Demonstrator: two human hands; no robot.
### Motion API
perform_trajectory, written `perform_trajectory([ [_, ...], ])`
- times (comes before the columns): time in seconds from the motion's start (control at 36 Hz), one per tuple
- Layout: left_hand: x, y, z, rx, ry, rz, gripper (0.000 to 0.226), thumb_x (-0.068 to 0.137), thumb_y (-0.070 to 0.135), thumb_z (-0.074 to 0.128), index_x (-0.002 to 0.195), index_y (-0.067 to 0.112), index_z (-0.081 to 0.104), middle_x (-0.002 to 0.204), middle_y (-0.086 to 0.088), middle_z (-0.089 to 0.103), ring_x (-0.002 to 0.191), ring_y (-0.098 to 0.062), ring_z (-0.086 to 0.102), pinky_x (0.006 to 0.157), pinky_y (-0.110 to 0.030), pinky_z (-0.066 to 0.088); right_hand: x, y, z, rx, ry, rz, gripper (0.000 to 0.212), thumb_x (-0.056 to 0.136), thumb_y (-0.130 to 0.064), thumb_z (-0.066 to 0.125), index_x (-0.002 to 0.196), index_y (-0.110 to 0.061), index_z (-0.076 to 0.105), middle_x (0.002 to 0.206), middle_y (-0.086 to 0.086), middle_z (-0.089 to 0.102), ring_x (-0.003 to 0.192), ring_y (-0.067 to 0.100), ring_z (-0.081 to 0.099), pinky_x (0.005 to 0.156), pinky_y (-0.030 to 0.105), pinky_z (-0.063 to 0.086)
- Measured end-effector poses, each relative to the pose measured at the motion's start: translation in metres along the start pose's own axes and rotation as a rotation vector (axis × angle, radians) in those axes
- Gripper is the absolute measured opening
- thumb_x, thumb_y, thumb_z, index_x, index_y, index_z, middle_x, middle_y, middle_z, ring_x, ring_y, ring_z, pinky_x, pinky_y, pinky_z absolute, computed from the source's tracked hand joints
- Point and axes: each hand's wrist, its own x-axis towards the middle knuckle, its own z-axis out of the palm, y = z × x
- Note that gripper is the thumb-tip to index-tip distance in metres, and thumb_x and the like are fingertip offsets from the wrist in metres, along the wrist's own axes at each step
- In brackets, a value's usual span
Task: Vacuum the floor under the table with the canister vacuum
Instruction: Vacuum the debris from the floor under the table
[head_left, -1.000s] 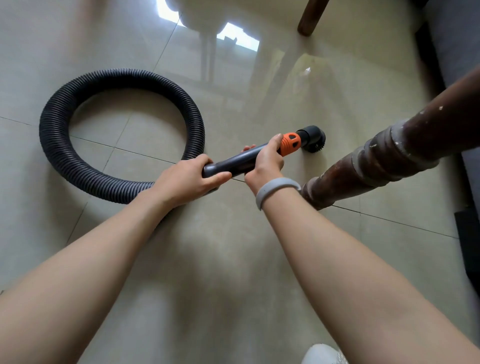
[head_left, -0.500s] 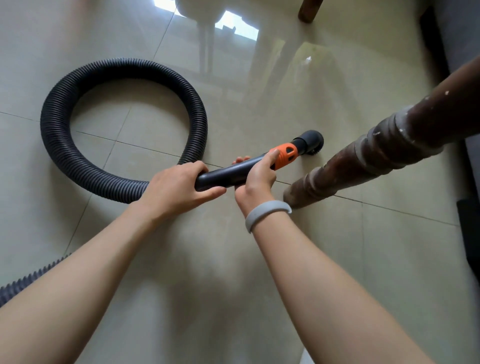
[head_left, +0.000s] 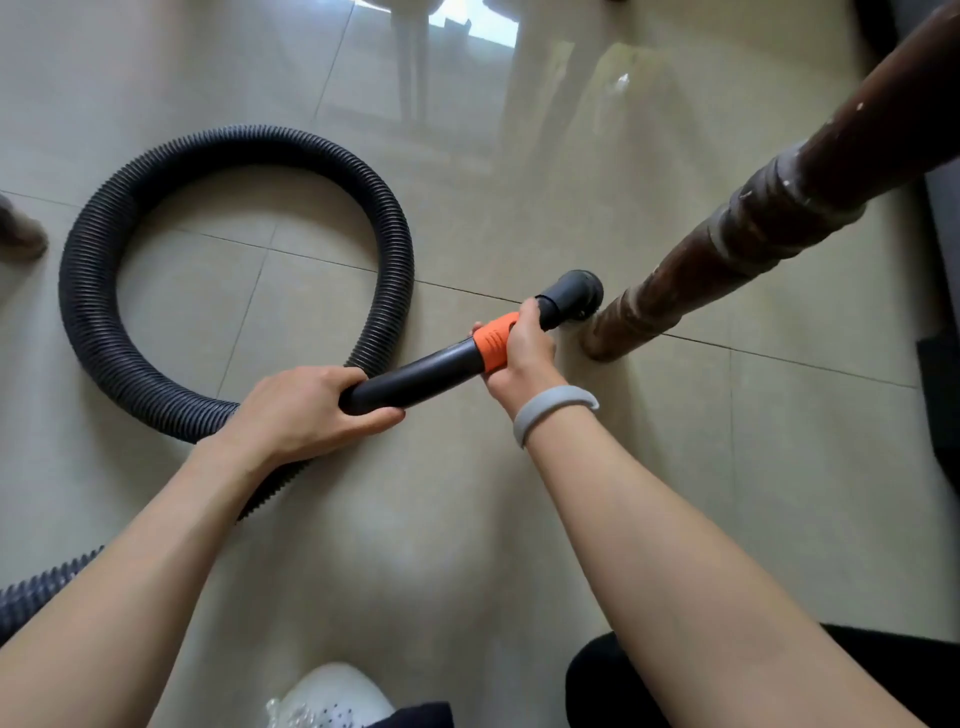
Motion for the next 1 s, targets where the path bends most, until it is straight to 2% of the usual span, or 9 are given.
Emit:
perform_trajectory([
  [0.06,-0.002,0.007,0.002,0.030,0.000,0.008,0.046,0.079,0.072,0.047,0.077,0.026,0.051,0.069,0.005,0.059,0.073,-0.020,0.058,0.058,-0.030,0.038,-0.005,0.010,-0.003,0.000,-0.012,0.017,0.030,0.098,-0.038,0.045,0.095,-0.008,0.042,0.105,0.018,0.064,0.058,0.021,0.061,0.082,0.041,0.054],
  [0.14,-0.007,0.013,0.005,0.062,-0.011,0.013,0.055,0.075,0.079,0.042,0.074,0.024,0.048,0.066,0.005,0.057,0.071,-0.020,0.057,0.057,-0.030,0.036,-0.015,0.026,-0.007,0.010,-0.014,0.045,0.030,0.099,-0.038,0.044,0.096,-0.008,0.042,0.075,0.011,0.065,0.059,0.019,0.061,0.081,0.040,0.054],
  [0.22,-0.016,0.008,0.005,0.036,-0.069,0.009,0.064,0.062,0.089,0.034,0.072,0.028,0.052,0.063,0.007,0.056,0.067,-0.012,0.056,0.054,-0.027,0.036,-0.025,0.040,-0.013,0.063,0.006,0.072,0.029,0.099,-0.036,0.045,0.086,-0.009,0.043,0.072,0.006,0.055,0.053,0.018,0.061,0.068,0.035,0.054],
  [0.28,-0.022,0.005,0.004,0.028,-0.125,-0.004,0.063,0.060,0.090,0.036,0.072,0.031,0.055,0.063,0.008,0.057,0.067,-0.010,0.056,0.055,-0.026,0.037,-0.029,0.049,-0.020,0.096,0.020,0.085,0.031,0.099,-0.036,0.046,0.082,-0.010,0.042,0.070,0.006,0.053,0.053,0.018,0.060,0.069,0.036,0.054],
  [0.39,-0.027,0.014,0.008,0.103,-0.178,0.024,0.054,0.070,0.081,0.047,0.069,0.027,0.052,0.061,0.007,0.055,0.064,-0.006,0.053,0.056,-0.025,0.036,-0.033,0.059,-0.044,0.151,0.035,0.085,0.026,0.099,-0.033,0.046,0.086,-0.010,0.042,0.079,0.011,0.054,0.058,0.021,0.060,0.062,0.033,0.054],
  [0.56,-0.015,0.052,0.019,0.204,-0.151,0.156,0.056,0.075,0.079,0.043,0.074,0.025,0.053,0.061,0.009,0.052,0.064,-0.013,0.051,0.055,-0.027,0.032,-0.021,0.041,-0.077,0.204,0.072,0.015,0.026,0.098,-0.034,0.048,0.089,-0.010,0.042,0.072,0.011,0.053,0.044,0.018,0.060,0.057,0.032,0.054],
  [0.81,-0.002,0.118,0.042,0.142,-0.229,0.216,0.053,0.080,0.078,0.036,0.081,0.028,0.054,0.065,0.007,0.057,0.065,-0.017,0.059,0.052,-0.025,0.037,-0.002,-0.010,-0.127,0.081,0.143,-0.004,0.029,0.099,-0.033,0.045,0.084,-0.008,0.041,0.042,0.008,0.055,0.048,0.021,0.054,0.056,0.033,0.051],
  [0.89,0.000,0.137,0.051,0.143,-0.255,0.213,0.055,0.081,0.078,0.034,0.088,0.028,0.056,0.071,0.006,0.059,0.069,-0.018,0.059,0.055,-0.027,0.038,0.006,-0.021,-0.141,0.057,0.193,-0.019,0.027,0.097,-0.033,0.047,0.085,-0.009,0.040,0.044,0.008,0.053,0.040,0.020,0.054,0.051,0.030,0.048],
  [1.0,0.002,0.158,0.062,0.081,-0.279,0.203,0.054,0.084,0.075,0.034,0.091,0.026,0.055,0.078,0.004,0.063,0.074,-0.020,0.061,0.065,-0.031,0.045,0.017,-0.039,-0.153,0.014,0.209,-0.032,0.032,0.094,-0.037,0.049,0.100,-0.006,0.043,0.063,0.010,0.052,0.037,0.018,0.057,0.044,0.025,0.048],
])
